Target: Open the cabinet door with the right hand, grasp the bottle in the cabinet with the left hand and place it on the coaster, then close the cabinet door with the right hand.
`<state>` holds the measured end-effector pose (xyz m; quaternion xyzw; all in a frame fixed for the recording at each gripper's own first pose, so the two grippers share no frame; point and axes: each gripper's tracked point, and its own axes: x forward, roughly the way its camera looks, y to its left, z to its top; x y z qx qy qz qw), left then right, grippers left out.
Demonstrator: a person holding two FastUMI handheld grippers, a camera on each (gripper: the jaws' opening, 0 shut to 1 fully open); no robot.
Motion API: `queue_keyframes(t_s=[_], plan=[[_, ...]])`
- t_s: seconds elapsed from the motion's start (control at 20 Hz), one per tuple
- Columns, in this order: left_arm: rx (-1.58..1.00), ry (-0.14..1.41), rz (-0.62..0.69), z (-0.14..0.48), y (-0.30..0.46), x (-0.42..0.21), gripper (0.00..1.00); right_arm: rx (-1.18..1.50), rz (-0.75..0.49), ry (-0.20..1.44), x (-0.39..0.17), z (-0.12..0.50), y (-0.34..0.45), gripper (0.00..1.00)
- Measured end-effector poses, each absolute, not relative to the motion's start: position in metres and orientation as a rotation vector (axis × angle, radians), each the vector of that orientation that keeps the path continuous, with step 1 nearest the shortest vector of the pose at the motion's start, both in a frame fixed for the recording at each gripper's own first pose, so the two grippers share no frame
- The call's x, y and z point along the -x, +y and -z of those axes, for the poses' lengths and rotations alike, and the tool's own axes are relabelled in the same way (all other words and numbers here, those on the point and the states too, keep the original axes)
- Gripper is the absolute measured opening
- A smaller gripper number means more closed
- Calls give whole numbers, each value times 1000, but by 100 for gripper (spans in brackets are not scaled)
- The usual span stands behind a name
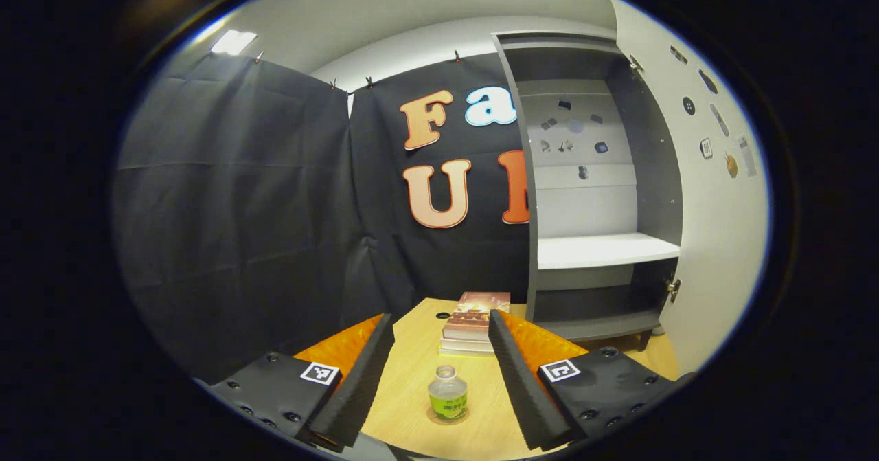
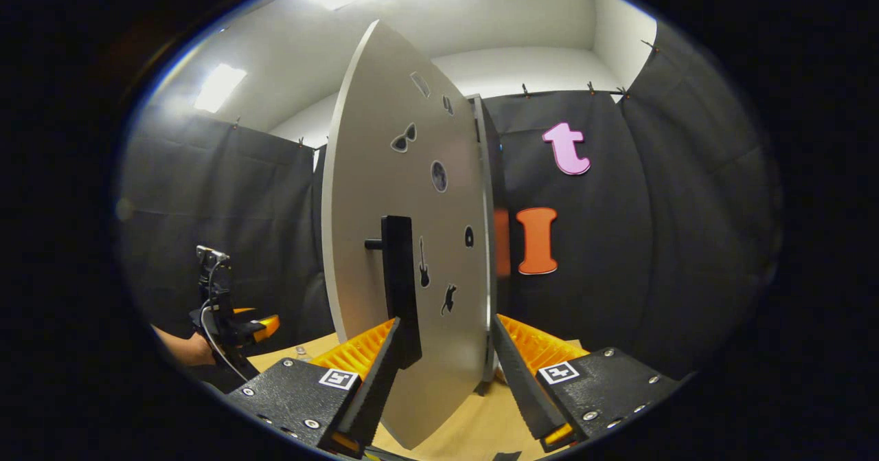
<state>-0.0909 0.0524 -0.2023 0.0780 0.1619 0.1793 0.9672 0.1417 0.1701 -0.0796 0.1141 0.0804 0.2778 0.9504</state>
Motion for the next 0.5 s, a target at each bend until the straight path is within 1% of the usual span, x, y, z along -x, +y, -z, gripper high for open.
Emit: queue_keyframes(t_s=[0.1,0.25,0.5], plan=[[-179,279,-335,188,50,74,91,-260,-597,173,-140,80,189,81],[-182,269,-284,191,48,50,91,-285,-614,189,-125,82,213,80],[-184,278,-214,201,63,5,91,-311,-586,181,-121,83,240,81]])
